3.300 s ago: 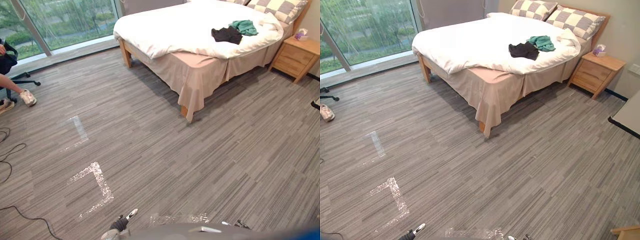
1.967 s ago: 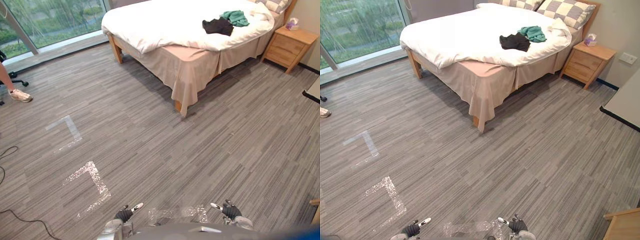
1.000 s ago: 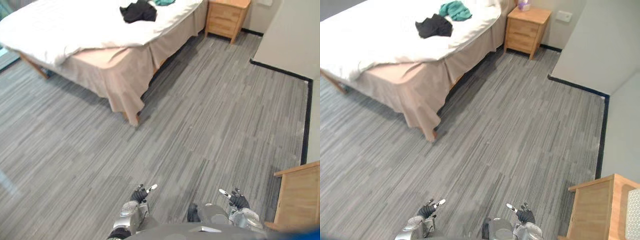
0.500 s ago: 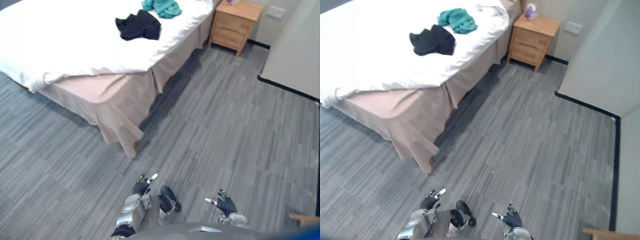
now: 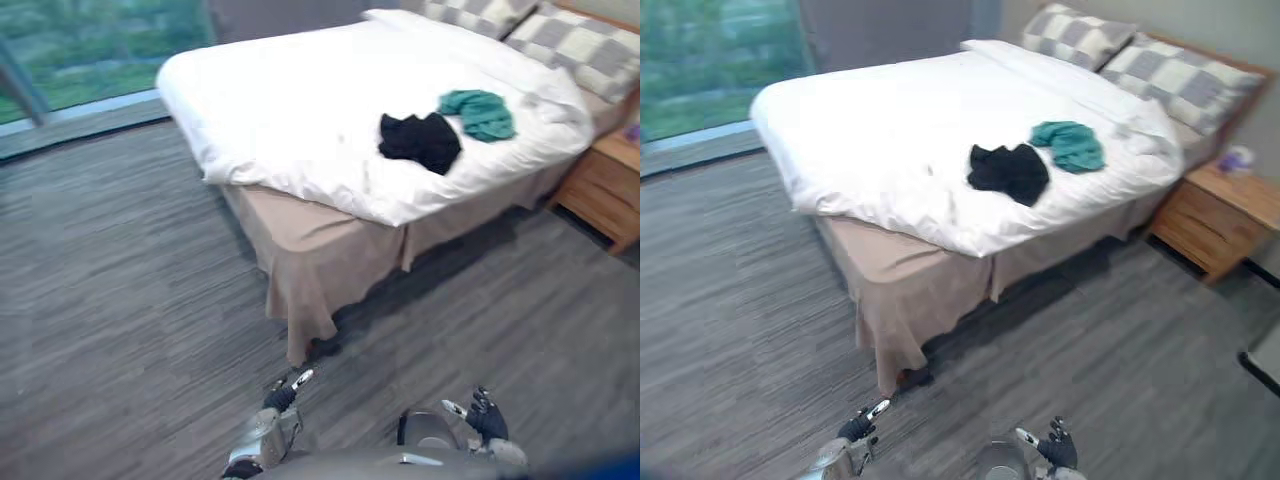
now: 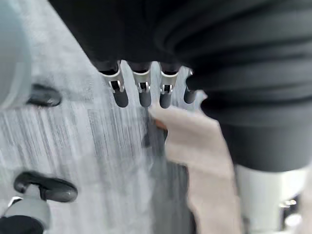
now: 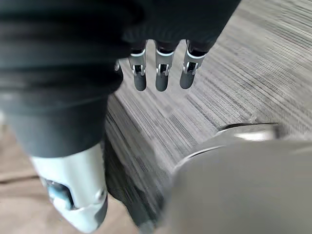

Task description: Tidy the bed and pick cloth on bed and put in laundry

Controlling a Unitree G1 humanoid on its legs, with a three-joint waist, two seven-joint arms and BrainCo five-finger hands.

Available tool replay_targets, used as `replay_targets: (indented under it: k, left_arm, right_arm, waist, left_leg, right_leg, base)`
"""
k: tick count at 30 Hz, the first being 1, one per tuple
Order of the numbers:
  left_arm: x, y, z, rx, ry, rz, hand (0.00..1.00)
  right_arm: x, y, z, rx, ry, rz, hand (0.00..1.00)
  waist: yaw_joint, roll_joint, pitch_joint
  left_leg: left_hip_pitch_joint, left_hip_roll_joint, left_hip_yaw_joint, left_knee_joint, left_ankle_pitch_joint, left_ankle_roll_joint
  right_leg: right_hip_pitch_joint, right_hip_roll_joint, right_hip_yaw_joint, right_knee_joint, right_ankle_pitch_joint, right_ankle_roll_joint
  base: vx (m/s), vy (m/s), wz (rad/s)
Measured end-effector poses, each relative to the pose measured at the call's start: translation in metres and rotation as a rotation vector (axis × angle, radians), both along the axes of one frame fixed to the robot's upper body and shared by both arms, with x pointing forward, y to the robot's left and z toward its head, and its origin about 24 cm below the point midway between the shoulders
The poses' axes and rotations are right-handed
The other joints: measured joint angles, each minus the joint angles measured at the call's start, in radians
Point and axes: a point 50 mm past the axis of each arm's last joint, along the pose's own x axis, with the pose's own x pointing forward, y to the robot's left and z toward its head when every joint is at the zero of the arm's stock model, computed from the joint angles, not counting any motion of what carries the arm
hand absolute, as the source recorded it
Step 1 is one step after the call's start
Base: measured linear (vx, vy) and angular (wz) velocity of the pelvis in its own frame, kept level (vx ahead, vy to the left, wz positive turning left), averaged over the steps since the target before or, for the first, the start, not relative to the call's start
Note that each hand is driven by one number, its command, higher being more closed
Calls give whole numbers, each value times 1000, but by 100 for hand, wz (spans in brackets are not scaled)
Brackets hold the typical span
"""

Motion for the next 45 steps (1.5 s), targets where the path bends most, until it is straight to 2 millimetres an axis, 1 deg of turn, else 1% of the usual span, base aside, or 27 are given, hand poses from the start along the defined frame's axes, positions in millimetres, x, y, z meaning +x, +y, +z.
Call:
replay_targets:
  k: [1, 3, 4, 6, 7, 8, 9, 10, 11, 12, 13, 15, 16, 18, 19, 21, 22, 25, 32, 33, 34, 36, 37, 39, 40, 42, 45]
  left_arm:
    - [-5, -1, -1, -3, 5, -12, 0]
    - [-7, -13, -2, -33, 3, 1, 0]
    - [-7, -12, -2, -31, 3, 5, 0]
    - [-7, -8, -2, -11, 5, 18, 0]
    - [-6, -6, -1, -6, -2, 41, 0]
    - [-6, -4, -1, -1, -6, 46, 0]
    - [-5, 0, 1, 17, -23, 64, 0]
    - [-5, 6, 3, 33, -44, 84, 0]
    - [-2, 7, 5, 45, -63, 84, 0]
    - [-1, 9, 6, 57, -76, 79, 0]
    - [-3, 10, 6, 66, -76, 75, 0]
    - [-5, 12, 6, 81, -75, 61, 0]
    - [-4, 12, 6, 84, -77, 54, 0]
    - [-7, 11, 4, 80, -67, 31, 0]
    - [-8, 10, 3, 79, -60, 15, 0]
    - [-4, 12, 3, 88, -56, -21, 0]
    - [-4, 13, 3, 91, -53, -30, 0]
    - [-8, 11, 1, 86, -24, -55, 0]
    - [-9, 8, -2, 80, 13, -196, 0]
    - [-8, 6, -2, 81, 20, -235, 0]
    - [-8, 2, -3, 80, 30, -269, 0]
    - [-9, -3, -4, 76, 51, -316, 0]
    - [-8, -3, -5, 77, 55, -321, 0]
    - [-8, 5, -4, 96, 67, -316, 0]
    - [-8, 10, -4, 108, 76, -307, 0]
    - [-9, 21, -4, 144, 97, -296, 0]
    - [-12, 24, -5, 140, 119, -226, 0]
  right_arm:
    - [0, -4, 0, -16, 5, 25, 0]
    - [3, -10, 2, -41, 4, 71, 0]
    - [7, -7, 2, -44, 9, 112, 0]
    - [10, -2, 1, -40, 18, 147, 0]
    - [12, 0, 0, -35, 32, 163, 0]
    - [11, 0, -1, -33, 41, 167, 0]
    - [10, 3, -3, -23, 61, 177, 0]
    - [10, 4, -3, -14, 76, 185, 0]
    - [10, 2, -3, -13, 80, 183, 0]
    - [10, -5, -2, -20, 98, 177, 0]
    - [7, -8, -3, -23, 127, 171, 0]
    - [6, -9, -4, -18, 153, 166, 0]
    - [6, -9, -5, -13, 163, 164, 0]
    - [5, -8, -6, 4, 185, 163, 0]
    - [5, -7, -6, 12, 189, 161, 0]
    - [2, -5, -10, 38, 216, 144, 0]
    - [2, -5, -10, 42, 218, 138, 0]
    - [0, -4, -11, 48, 221, 130, 0]
    - [10, 2, -10, 96, 179, 27, 0]
    - [11, 2, -10, 96, 175, 16, 0]
    - [13, 0, -9, 89, 170, 4, 0]
    - [18, -2, -8, 79, 156, -8, 0]
    - [18, -1, -8, 84, 153, -18, 0]
    - [17, 4, -9, 97, 157, -17, 0]
    - [17, 11, -10, 113, 159, -10, 0]
    - [17, 19, -11, 136, 160, -1, 0]
    - [20, 18, -11, 144, 156, 5, 0]
  waist:
    - [1, 32, -10]
    - [-9, 66, -11]
    - [-7, 59, -6]
    - [-4, 42, -6]
    - [0, 29, -2]
    - [2, 27, -2]
    - [7, 11, -4]
    - [10, 9, -3]
    - [11, 13, 1]
    - [29, 37, 5]
    - [41, 49, 1]
    - [46, 50, 0]
    - [48, 51, 0]
    - [50, 58, -17]
    - [49, 56, -25]
    - [55, 31, -29]
    - [56, 26, -28]
    - [57, 32, -27]
    - [54, 39, -41]
    - [51, 33, -35]
    - [40, 39, -32]
    - [21, 47, -28]
    - [19, 43, -25]
    - [26, 29, -20]
    - [28, 4, -18]
    - [31, -27, -19]
    - [29, -23, -18]
  left_leg:
    - [1, 35, 31, -10, 10, -29]
    - [39, 92, 83, -70, 44, -66]
    - [61, 110, 82, -103, 78, -86]
    - [80, 122, 91, -112, 118, -87]
    - [76, 128, 104, -78, 130, -88]
    - [59, 140, 106, -37, 129, -88]
    - [0, 151, 103, 97, 128, -89]
    - [-89, 184, 99, 300, 130, -87]
    - [-139, 211, 101, 404, 135, -81]
    - [-210, 270, 119, 563, 129, -80]
    - [-233, 303, 153, 599, 120, -75]
    - [-236, 312, 208, 515, 119, -75]
    - [-234, 303, 225, 427, 122, -75]
    - [-191, 247, 235, 176, 153, -80]
    - [-166, 231, 233, 114, 157, -84]
    - [-151, 172, 246, 21, 173, -76]
    - [-144, 160, 248, 12, 180, -69]
    - [-72, 124, 262, -18, 190, -59]
    - [-30, 96, 267, -154, 259, -67]
    - [-19, 96, 263, -169, 265, -65]
    - [-5, 98, 248, -180, 264, -65]
    - [0, 99, 218, -188, 250, -66]
    - [6, 95, 202, -197, 226, -68]
    - [9, 80, 206, -197, 229, -63]
    - [10, 62, 212, -202, 233, -57]
    - [13, 30, 217, -239, 253, -44]
    - [18, 12, 212, -265, 278, -32]
  right_leg:
    - [7, 26, -17, -2, -8, -24]
    - [22, 71, -66, 6, -46, -59]
    - [39, 84, -89, 13, -68, -71]
    - [65, 93, -118, 16, -99, -81]
    - [92, 90, -133, 9, -118, -87]
    - [111, 88, -146, -2, -124, -90]
    - [150, 78, -162, -29, -139, -88]
    - [188, 76, -189, -53, -153, -78]
    - [205, 82, -202, -67, -157, -83]
    - [242, 103, -216, -84, -162, -88]
    - [273, 106, -225, -96, -165, -85]
    - [301, 99, -223, -112, -164, -85]
    - [304, 96, -219, -120, -162, -81]
    - [292, 93, -199, -131, -153, -63]
    - [291, 91, -195, -143, -146, -54]
    - [295, 70, -196, -207, -107, -34]
    - [301, 59, -196, -214, -106, -32]
    - [363, 23, -195, -222, -106, -29]
    - [338, 20, -197, -202, -110, -20]
    - [319, 15, -197, -145, -127, -4]
    - [283, 6, -196, -49, -148, 9]
    - [201, -8, -192, 121, -161, 8]
    - [184, -14, -186, 159, -162, 6]
    - [210, -25, -173, 104, -163, 3]
    - [242, -29, -166, 31, -163, 3]
    - [270, -42, -167, -64, -172, 12]
    - [288, -42, -168, -113, -148, 20]
  base:
    - [435, -417, 34]
    - [405, -343, 31]
    - [303, -281, 32]
    - [232, -261, 40]
    - [182, -225, 45]
    - [124, -204, 56]
    - [86, -213, 69]
    - [83, -209, 72]
    - [99, -199, 54]
    - [90, -118, 21]
    - [93, -84, 7]
    - [132, 12, -9]
    - [180, 82, -14]
    - [185, 140, -12]
    - [218, 128, -3]
    - [204, 132, 1]
    - [176, 129, 2]
    - [140, 84, -1]
    - [16, -9, 1]
    - [-71, -17, 9]
    - [-82, -3, 15]
    - [-88, 48, 26]
    - [-94, 87, 17]
    - [-107, 78, -10]
    - [-99, 45, -20]
    - [-95, 25, -15]
    - [-93, 73, 4]
